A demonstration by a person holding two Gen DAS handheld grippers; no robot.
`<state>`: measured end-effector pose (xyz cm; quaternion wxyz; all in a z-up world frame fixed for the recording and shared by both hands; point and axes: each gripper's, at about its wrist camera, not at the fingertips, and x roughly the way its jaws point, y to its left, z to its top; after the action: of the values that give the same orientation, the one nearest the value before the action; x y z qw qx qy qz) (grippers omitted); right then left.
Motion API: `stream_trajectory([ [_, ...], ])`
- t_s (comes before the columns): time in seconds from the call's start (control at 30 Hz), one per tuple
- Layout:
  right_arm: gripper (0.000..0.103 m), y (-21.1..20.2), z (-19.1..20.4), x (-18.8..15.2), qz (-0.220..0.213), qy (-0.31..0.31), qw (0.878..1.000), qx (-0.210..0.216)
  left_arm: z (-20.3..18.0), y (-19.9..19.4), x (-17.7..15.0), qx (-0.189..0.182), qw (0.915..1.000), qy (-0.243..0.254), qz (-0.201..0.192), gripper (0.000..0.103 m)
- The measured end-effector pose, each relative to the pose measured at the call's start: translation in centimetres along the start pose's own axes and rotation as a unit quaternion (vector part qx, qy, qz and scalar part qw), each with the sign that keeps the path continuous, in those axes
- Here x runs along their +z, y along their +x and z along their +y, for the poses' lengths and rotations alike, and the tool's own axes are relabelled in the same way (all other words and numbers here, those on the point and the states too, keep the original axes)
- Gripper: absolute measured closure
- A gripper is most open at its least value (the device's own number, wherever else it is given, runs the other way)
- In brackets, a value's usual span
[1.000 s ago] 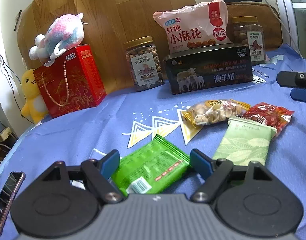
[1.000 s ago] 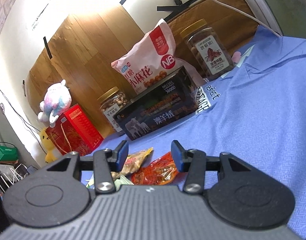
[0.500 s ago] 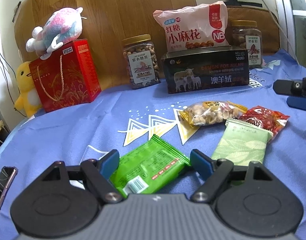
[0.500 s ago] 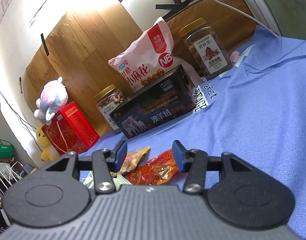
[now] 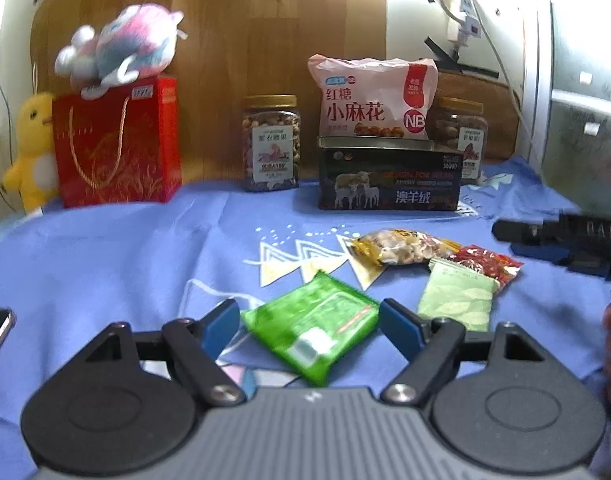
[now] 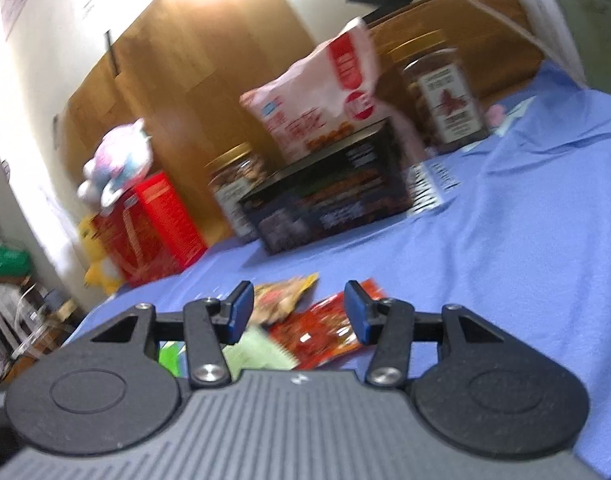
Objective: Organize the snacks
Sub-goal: 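Grasp and lift the green biscuit packet with the left gripper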
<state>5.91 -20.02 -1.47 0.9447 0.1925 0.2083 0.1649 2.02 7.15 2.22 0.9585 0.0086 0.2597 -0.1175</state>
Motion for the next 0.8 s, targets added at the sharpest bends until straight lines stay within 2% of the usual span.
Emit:
stream_trajectory([
  [0.07, 0.05, 0.4, 1.5, -0.1, 0.028, -0.026, 0.999, 0.033, 2.0, -0.3, 0.3, -0.025, 0.9992, -0.025, 0.018, 0.024],
  [0.1, 0.05, 0.8, 2.6, 0.0, 0.048, -0.047, 0.996, 0.053, 3.1, -0.3, 0.5, -0.051, 0.9971, -0.045, 0.033, 0.025],
  [0.17, 0.049, 1.6, 4.4, 0.3, 0.078, -0.093, 0.989, 0.08, 5.0, 0.2, 0.6, -0.111, 0.9874, -0.095, 0.062, 0.026],
  [0.23, 0.043, 2.3, 7.0, -0.2, 0.106, -0.156, 0.978, 0.092, 6.3, 0.8, 0.8, -0.16, 0.9747, -0.134, 0.08, 0.033],
  [0.3, 0.042, 3.6, 9.0, -0.6, 0.128, -0.209, 0.965, 0.089, 6.8, 1.4, 0.9, -0.174, 0.9692, -0.151, 0.086, 0.036],
  [0.4, 0.037, 5.7, 10.6, -0.9, 0.167, -0.26, 0.947, 0.086, 7.1, 2.5, 0.9, -0.176, 0.9655, -0.165, 0.099, 0.037],
  [0.47, 0.031, 7.0, 11.1, -1.2, 0.191, -0.285, 0.935, 0.09, 7.4, 3.4, 0.9, -0.187, 0.9603, -0.174, 0.112, 0.037],
  [0.53, 0.03, 8.0, 11.2, -1.3, 0.214, -0.298, 0.925, 0.101, 7.5, 4.2, 0.9, -0.193, 0.9569, -0.178, 0.123, 0.039],
  [0.6, 0.032, 8.8, 11.1, -1.4, 0.238, -0.294, 0.919, 0.115, 7.2, 4.5, 0.8, -0.183, 0.9597, -0.174, 0.124, 0.055],
  [0.67, 0.047, 8.6, 11.6, -1.9, 0.233, -0.307, 0.916, 0.115, 7.2, 4.8, 1.0, -0.188, 0.958, -0.176, 0.126, 0.058],
  [0.7, 0.053, 8.3, 11.8, -2.2, 0.227, -0.32, 0.913, 0.111, 7.1, 4.8, 1.0, -0.194, 0.9567, -0.176, 0.127, 0.063],
  [0.73, 0.063, 8.1, 11.8, -2.2, 0.228, -0.319, 0.913, 0.114, 7.0, 4.9, 1.1, -0.2, 0.9554, -0.176, 0.128, 0.066],
  [0.8, 0.068, 7.8, 11.6, -2.0, 0.231, -0.293, 0.919, 0.126, 6.7, 4.7, 1.4, -0.21, 0.9548, -0.169, 0.126, 0.069],
])
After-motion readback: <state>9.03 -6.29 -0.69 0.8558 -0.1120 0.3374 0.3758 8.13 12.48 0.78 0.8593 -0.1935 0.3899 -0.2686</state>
